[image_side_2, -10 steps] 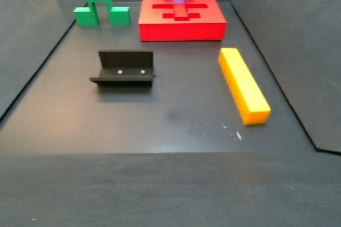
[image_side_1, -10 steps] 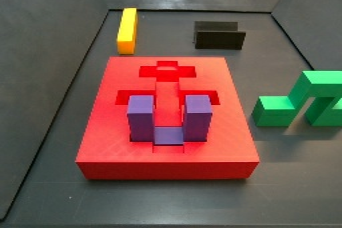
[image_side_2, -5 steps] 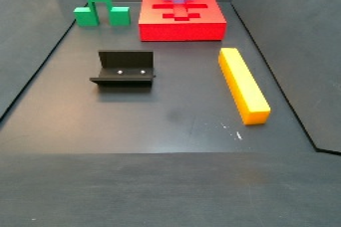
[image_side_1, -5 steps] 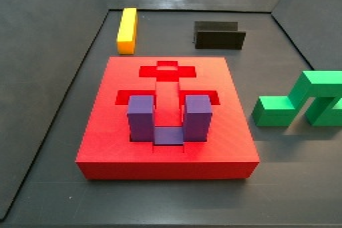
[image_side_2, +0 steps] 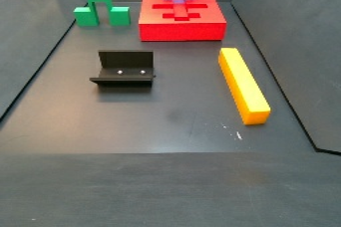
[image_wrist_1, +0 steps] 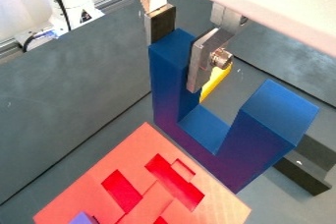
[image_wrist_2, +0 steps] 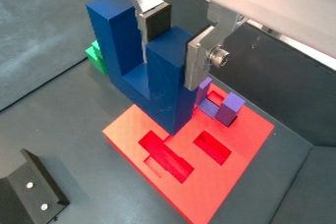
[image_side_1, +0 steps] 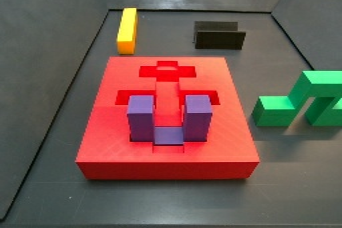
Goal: Pick up the blue object. Move up. Move to above the board. Insert the blue object.
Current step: Insert the blue object.
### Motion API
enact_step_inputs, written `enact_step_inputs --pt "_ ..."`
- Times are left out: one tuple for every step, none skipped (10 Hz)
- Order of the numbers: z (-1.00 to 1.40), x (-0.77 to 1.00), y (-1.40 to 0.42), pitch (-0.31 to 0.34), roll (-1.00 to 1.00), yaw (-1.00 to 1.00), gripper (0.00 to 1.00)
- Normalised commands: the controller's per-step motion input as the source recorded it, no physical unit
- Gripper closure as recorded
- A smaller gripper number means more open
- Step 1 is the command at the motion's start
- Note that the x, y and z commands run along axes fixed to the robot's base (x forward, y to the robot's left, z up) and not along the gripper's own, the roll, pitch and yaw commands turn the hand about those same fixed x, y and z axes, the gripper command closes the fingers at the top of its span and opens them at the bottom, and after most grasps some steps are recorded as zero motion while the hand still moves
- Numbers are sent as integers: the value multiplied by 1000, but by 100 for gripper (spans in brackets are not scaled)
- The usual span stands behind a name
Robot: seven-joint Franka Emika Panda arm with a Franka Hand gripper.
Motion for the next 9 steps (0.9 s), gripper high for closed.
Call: enact_step_inputs --pt "-789 -117 3 -20 0 23 100" --pt "-774 -163 0 -63 0 3 100" --pt "-726 -160 6 -83 0 20 100" --pt "-720 -157 11 -84 0 23 100" --pt "-694 -189 11 -91 0 9 100" --pt "-694 -206 14 -96 0 0 100" --pt "-709 -186 17 -96 0 3 100" --pt "-714 -166 14 -94 0 9 100" --pt "-703 -166 9 -100 0 17 100"
